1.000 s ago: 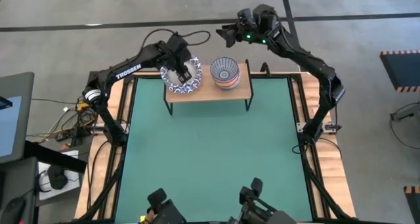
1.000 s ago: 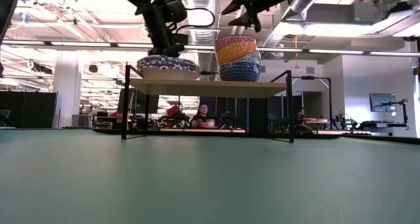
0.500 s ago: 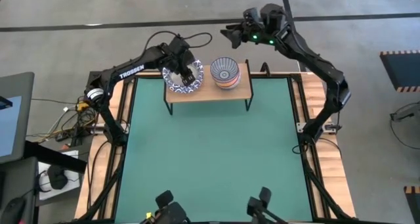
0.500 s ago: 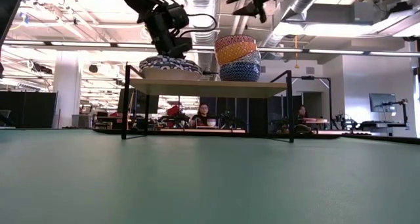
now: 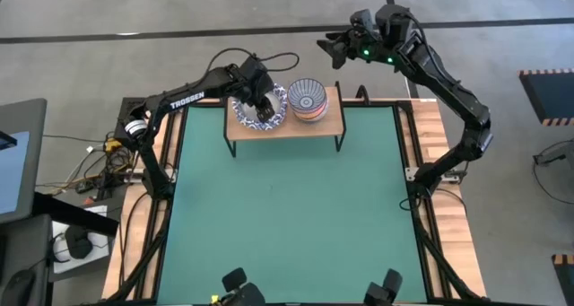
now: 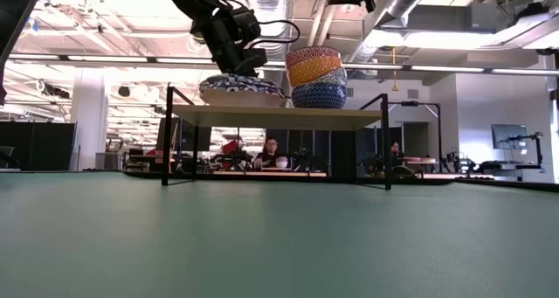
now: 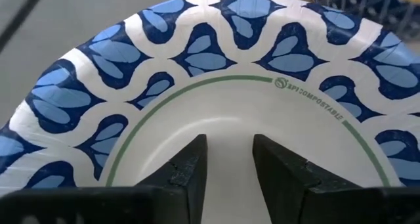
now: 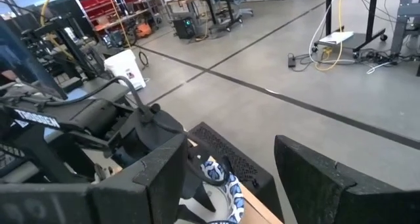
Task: Place and stack bowls onto a shelf
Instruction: Stack the large white bowl on the stacked large white bowl on the shelf, then return to Home Position
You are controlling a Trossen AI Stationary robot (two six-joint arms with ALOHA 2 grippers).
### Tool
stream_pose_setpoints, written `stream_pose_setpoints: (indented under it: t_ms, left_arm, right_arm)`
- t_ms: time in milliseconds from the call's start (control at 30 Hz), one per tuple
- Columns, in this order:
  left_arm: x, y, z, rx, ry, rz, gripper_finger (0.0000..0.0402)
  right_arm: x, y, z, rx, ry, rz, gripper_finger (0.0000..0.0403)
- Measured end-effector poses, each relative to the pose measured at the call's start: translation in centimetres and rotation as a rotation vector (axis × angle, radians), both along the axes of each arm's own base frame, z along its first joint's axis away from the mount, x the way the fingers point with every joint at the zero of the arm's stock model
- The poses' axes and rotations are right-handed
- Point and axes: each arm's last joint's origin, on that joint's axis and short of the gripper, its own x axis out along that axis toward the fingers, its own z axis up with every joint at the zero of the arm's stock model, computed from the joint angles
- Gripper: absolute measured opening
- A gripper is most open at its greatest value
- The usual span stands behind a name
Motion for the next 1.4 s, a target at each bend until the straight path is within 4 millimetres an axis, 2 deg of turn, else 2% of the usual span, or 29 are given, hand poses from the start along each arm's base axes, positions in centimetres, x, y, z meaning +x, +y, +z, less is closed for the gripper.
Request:
stream_pose_setpoints:
  t_ms: [100,267,500,600,733,800,900,1000,1100,1233,1300,1400]
  left_arm:
    - [-0.1,-0.1,0.8,-0.017,0.023,0.0,0.0107]
    - [-0.4,-0.2,3.7,0.013,0.036,-0.015,0.0106]
    - [-0.8,-0.7,7.2,0.047,0.02,-0.026,0.0106]
    - [-1.3,-1.3,9.2,0.053,-0.05,-0.051,0.0106]
    - [-2.9,-2.9,12.8,0.095,-0.251,-0.131,0.0101]
    - [-3.8,-4.0,13.6,0.107,-0.363,-0.197,0.009]
    - [-4.8,-5.3,13.3,0.131,-0.521,-0.277,0.0066]
    - [-6.5,-7.2,12.3,0.164,-0.698,-0.311,0.0039]
    - [-8.9,-9.5,10.3,0.125,-0.822,-0.346,0.0011]
    - [-12.8,-12.9,7.9,0.127,-0.914,-0.345,0.0004]
    - [-14.9,-14.7,7.1,0.186,-0.946,-0.385,0.0004]
    - [-17.1,-16.8,4.3,0.221,-0.931,-0.48,0.0004]
  right_arm:
    - [-0.1,0.1,0.0,0.0,0.003,0.001,0.0255]
    - [-0.6,0.6,0.0,0.018,0.032,0.019,0.0255]
    - [-1.2,2.1,-0.7,0.055,0.07,0.186,0.0255]
    - [-2.0,3.6,-0.9,0.023,0.067,0.231,0.0255]
    - [-3.9,7.2,-0.8,-0.089,-0.011,0.351,0.0247]
    - [-5.3,8.8,-1.4,-0.109,-0.041,0.38,0.0235]
    - [-6.7,10.6,-3.5,-0.091,-0.068,0.398,0.0203]
    - [-7.0,12.2,-6.1,-0.093,-0.113,0.449,0.0152]
    - [-7.3,14.0,-7.7,-0.114,-0.208,0.511,0.0092]
    - [-8.1,15.1,-10.6,-0.091,-0.186,0.466,0.0022]
    - [-8.3,15.4,-12.1,-0.087,-0.158,0.436,0.0017]
    - [-8.4,15.6,-14.0,-0.099,-0.097,0.436,0.0029]
